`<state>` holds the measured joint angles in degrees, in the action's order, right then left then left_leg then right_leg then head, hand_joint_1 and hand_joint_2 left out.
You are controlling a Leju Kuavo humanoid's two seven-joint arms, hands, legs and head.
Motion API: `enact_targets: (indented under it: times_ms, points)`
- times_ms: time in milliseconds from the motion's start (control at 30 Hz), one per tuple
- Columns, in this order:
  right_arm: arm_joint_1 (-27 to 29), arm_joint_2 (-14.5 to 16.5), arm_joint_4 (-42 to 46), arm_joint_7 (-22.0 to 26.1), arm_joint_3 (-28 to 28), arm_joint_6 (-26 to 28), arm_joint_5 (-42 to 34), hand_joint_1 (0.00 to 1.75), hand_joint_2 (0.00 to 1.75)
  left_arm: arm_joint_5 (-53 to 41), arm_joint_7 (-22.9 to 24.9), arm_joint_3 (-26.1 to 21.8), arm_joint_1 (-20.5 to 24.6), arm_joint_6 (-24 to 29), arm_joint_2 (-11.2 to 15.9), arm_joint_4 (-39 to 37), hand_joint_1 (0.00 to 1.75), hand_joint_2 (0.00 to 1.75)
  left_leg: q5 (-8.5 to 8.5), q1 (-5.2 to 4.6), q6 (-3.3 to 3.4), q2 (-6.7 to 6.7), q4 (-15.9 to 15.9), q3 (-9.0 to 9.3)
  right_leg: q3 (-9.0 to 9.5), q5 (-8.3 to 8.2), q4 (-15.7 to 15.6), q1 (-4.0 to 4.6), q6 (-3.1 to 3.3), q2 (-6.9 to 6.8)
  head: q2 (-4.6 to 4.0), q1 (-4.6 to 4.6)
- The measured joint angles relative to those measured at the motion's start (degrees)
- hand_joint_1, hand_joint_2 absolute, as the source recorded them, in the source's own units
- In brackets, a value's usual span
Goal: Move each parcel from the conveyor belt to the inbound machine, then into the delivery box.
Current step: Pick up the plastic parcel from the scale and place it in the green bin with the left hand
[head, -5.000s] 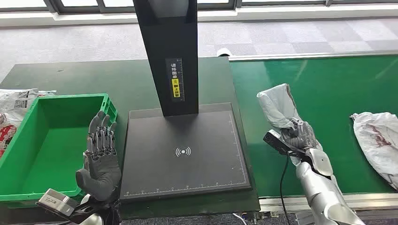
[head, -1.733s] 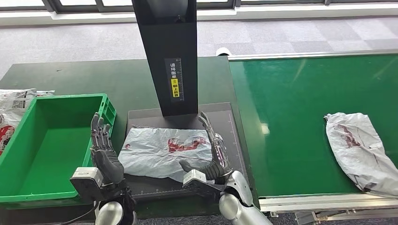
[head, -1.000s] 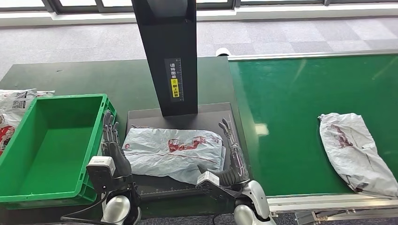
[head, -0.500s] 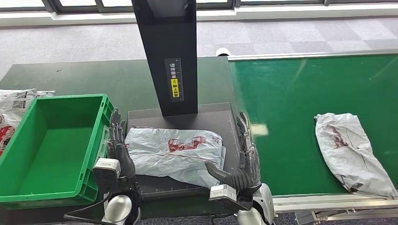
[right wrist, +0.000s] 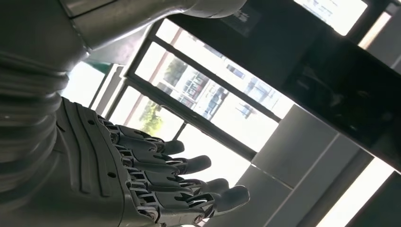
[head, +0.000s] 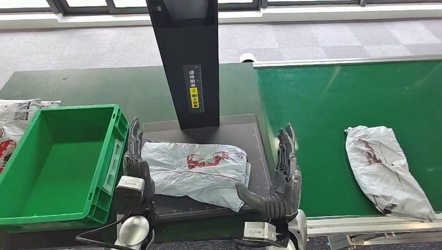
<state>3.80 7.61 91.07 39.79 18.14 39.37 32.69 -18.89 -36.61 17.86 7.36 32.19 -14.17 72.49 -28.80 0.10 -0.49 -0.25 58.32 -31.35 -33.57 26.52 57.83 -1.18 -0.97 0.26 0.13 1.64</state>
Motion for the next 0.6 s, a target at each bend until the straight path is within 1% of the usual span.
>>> enact_targets:
  times_ms: [33,167,200,300,367,467,600]
  points:
    - [0.31,-0.01,1.34,0.19,0.83,0.21,-0.15,0.00,1.75,-2.64,1.29,0.22,0.57,-0.81,0.16,-0.71,0.00,1.31,0.00,0.00,0.00,0.00,0.00,0.00,0.00,0.00,0.00,0.00,0.00,0.00,0.00,0.00]
    - [0.99,-0.22,6.09,0.33,4.11,0.54,-2.01,0.00,1.75,-14.87,6.58,2.09,3.71,-4.77,1.13,-5.39,0.00,1.31,0.00,0.00,0.00,0.01,0.00,0.01,0.00,0.00,0.00,0.00,0.00,0.00,0.00,0.00]
    - [0.87,-0.35,6.87,0.33,4.80,0.62,-3.04,0.00,1.75,-18.20,8.02,2.75,4.73,-6.07,1.31,-7.15,0.00,1.75,0.00,0.00,0.00,0.01,0.00,0.01,0.00,0.00,0.00,0.00,0.00,0.01,0.00,-0.01]
    - [-1.37,-1.04,7.79,0.27,6.79,0.32,-6.82,0.00,1.75,-29.16,13.52,6.26,10.16,-13.06,1.92,-15.59,0.00,1.75,0.09,-0.02,0.05,0.00,0.00,0.01,0.04,-0.07,0.00,-0.02,-0.03,-0.02,0.00,-0.01]
    - [-3.85,-1.36,7.76,0.24,7.75,-0.70,-8.47,0.00,1.75,-32.96,14.76,9.19,14.40,-15.87,2.24,-23.01,0.00,1.75,0.15,-0.03,0.06,0.08,0.01,0.02,0.03,-0.18,0.00,-0.03,-0.04,0.04,0.00,-0.01]
    - [-6.32,-1.44,7.58,0.23,8.20,-2.31,-9.28,0.00,1.75,-34.25,14.72,11.84,18.64,-15.90,2.34,-31.47,0.00,1.75,0.19,-0.02,0.04,0.18,0.01,0.03,0.01,-0.26,0.01,-0.02,-0.04,0.13,0.00,0.00]
    - [-7.76,-1.44,7.37,0.23,8.28,-3.41,-8.89,0.00,1.75,-34.58,15.24,12.93,20.52,-15.44,2.74,-36.09,0.00,1.75,0.20,0.00,0.02,0.13,0.00,0.01,0.00,-0.25,0.02,0.00,-0.03,0.11,0.00,0.00]
